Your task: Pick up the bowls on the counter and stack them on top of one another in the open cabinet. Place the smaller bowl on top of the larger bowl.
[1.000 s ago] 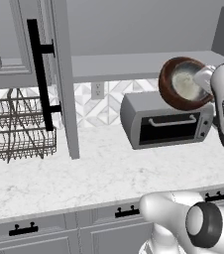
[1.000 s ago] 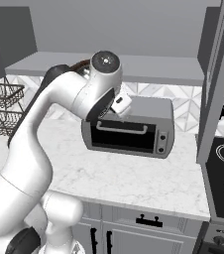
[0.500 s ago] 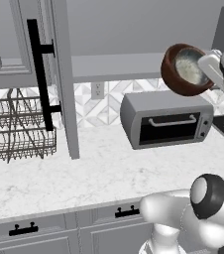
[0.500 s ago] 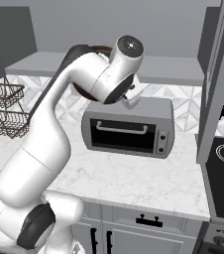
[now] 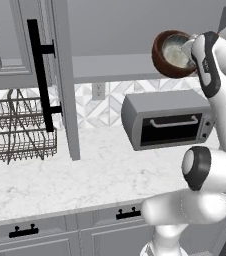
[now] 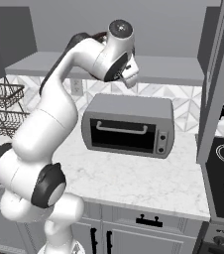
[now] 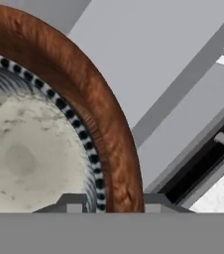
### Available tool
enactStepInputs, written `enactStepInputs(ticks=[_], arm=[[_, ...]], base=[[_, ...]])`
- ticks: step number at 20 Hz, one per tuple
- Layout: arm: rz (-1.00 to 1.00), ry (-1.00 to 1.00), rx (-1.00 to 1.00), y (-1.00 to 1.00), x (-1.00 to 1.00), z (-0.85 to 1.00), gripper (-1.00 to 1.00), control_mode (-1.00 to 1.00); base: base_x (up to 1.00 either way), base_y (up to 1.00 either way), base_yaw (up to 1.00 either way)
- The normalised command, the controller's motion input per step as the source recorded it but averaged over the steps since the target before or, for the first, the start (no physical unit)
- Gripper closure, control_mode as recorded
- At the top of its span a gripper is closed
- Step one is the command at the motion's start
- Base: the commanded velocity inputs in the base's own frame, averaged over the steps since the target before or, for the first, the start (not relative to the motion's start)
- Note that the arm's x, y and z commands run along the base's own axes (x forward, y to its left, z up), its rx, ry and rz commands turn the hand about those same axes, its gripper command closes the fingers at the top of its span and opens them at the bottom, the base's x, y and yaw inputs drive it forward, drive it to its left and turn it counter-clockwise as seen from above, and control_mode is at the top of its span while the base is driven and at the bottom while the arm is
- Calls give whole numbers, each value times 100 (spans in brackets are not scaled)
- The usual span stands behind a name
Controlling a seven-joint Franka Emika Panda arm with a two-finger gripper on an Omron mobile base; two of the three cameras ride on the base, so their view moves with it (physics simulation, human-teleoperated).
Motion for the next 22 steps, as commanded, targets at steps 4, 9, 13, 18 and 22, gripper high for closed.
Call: enactStepInputs(ticks=[4, 9, 13, 18, 22], arm=[[-9, 3, 0, 14, 88, 15, 100, -100], [-6, 4, 0, 1, 57, 0, 100, -100], [-10, 0, 0, 0, 67, 0, 100, -100], [-11, 0, 0, 0, 72, 0, 100, -100], [-6, 0, 0, 2, 50, 0, -100, -100]], base=[[0, 0, 0], [0, 0, 0], [0, 0, 0], [0, 0, 0], [0, 0, 0]])
